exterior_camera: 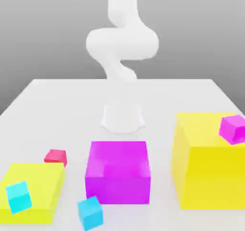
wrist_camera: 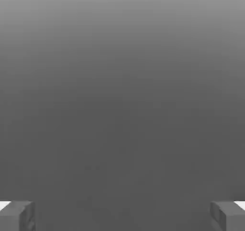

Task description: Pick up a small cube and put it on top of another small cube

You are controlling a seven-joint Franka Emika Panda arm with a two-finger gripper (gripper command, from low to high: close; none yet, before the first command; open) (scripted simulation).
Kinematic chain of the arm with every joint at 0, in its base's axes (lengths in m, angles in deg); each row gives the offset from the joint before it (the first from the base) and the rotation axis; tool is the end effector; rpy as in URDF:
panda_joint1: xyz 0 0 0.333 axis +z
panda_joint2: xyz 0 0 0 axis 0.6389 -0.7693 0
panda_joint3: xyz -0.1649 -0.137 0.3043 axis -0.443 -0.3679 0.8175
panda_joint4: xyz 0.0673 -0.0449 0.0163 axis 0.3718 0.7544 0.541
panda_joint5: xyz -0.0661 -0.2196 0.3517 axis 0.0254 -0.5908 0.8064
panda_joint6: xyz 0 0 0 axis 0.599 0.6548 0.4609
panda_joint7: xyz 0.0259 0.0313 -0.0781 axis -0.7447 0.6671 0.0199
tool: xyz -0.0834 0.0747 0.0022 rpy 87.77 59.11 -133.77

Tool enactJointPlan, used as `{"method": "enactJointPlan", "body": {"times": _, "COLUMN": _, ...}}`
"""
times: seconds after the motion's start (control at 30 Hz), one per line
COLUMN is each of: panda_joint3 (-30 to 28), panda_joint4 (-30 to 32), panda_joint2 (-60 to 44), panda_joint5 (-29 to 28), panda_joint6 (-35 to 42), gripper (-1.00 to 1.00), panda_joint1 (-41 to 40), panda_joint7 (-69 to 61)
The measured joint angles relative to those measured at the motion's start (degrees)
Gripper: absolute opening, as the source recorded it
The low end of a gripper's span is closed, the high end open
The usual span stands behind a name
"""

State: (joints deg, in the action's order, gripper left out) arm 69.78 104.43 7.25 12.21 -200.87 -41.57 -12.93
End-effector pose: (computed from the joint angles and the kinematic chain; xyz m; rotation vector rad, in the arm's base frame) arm 0.3644 -0.0144 0.7070 -2.5166 1.0749 -1.0033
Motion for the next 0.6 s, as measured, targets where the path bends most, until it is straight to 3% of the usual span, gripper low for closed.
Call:
{"method": "enactJointPlan", "body": {"times": 0.27, "panda_joint3": -2.66, "panda_joint4": 8.74, "panda_joint2": -11.31, "panda_joint5": -7.17, "panda_joint6": -7.84, "gripper": 0.00, "panda_joint1": -6.67, "panda_joint7": -2.76}}
{"method": "enactJointPlan", "body": {"times": 0.6, "panda_joint3": -10.61, "panda_joint4": 19.44, "panda_joint2": -24.86, "panda_joint5": -12.25, "panda_joint6": -17.59, "gripper": 0.00, "panda_joint1": -13.46, "panda_joint7": -8.99}}
